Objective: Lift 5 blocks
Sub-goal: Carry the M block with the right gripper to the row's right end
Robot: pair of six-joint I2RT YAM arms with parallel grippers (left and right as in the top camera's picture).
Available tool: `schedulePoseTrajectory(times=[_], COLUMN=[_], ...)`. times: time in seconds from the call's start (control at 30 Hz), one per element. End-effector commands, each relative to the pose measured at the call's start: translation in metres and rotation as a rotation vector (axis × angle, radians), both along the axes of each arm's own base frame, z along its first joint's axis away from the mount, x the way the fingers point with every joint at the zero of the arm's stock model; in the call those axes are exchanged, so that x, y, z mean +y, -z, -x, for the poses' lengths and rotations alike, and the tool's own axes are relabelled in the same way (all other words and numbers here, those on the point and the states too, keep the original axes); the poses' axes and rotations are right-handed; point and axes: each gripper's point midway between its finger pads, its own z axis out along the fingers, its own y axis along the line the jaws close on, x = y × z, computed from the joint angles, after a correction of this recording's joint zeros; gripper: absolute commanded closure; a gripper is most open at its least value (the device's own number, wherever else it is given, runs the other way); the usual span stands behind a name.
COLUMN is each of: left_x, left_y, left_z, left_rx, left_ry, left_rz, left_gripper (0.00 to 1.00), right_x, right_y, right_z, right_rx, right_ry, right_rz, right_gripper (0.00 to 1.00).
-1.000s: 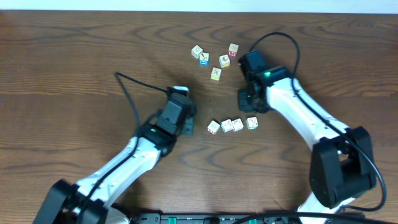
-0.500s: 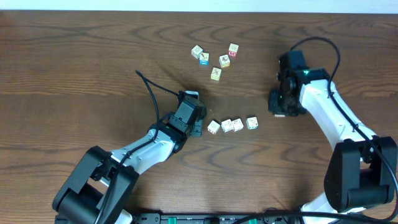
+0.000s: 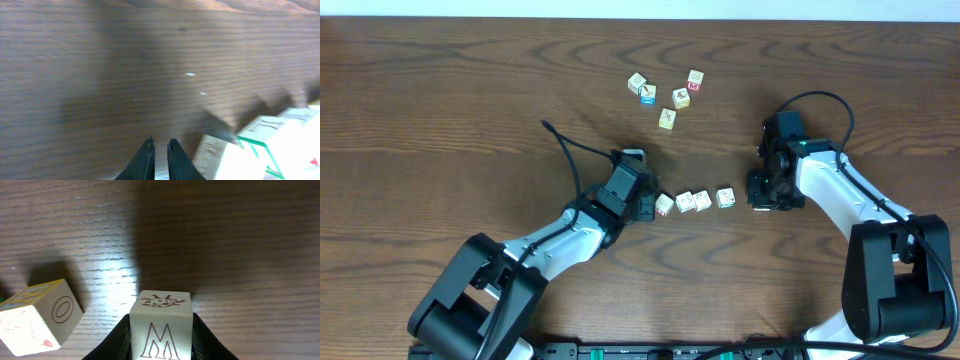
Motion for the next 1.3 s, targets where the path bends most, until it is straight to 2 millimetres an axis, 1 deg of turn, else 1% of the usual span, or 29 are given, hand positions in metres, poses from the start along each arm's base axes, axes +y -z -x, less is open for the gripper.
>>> schedulePoseTrajectory(times=[0.0,0.1,0.23,0.37,0.53,0.6,0.7,0.8,0.97,1.27], left_x=[-0.014,-0.021,-0.021,-0.019,-0.018,-0.018,-0.017,-0.016,-0.016,-0.016], left_y=[0.002,0.001,0.007,0.016,0.022,0.022,0.022,0.022,0.022,0.022], left_z=[0.009,0.012,0.014,0.017,0.018,0.018,0.017,0.016,0.016,0.016], left_rx=[0.012,0.002,0.016,0.038,0.050,0.049,0.042,0.041,0.039,0.038], left_ry=[0.031,0.050,0.054,0.054,0.053,0.053,0.050,0.048,0.046,0.049], left_rz=[0.026,0.032,0.022,0.005,-0.004,-0.004,-0.014,-0.016,-0.018,-0.020], left_gripper=[0.88,0.88,0.88,0.88,0.88,0.88,0.88,0.88,0.88,0.88], right_x=[0.006,0.013,0.016,0.034,0.035,0.034,0.027,0.027,0.025,0.025], right_y=[0.003,0.002,0.001,-0.002,-0.003,-0.003,-0.001,-0.001,-0.001,-0.002], right_z=[0.004,0.001,-0.002,-0.004,-0.007,-0.007,-0.007,-0.007,-0.008,-0.010], right_rx=[0.005,-0.011,-0.024,-0.047,-0.058,-0.059,-0.056,-0.058,-0.060,-0.068], right_ry=[-0.039,-0.089,-0.115,-0.201,-0.210,-0.217,-0.210,-0.207,-0.204,-0.198], right_rz=[-0.034,-0.068,-0.085,-0.177,-0.181,-0.176,-0.135,-0.135,-0.128,-0.129], right_gripper=[0.99,0.98,0.98,0.98,0.96,0.92,0.85,0.82,0.70,0.64])
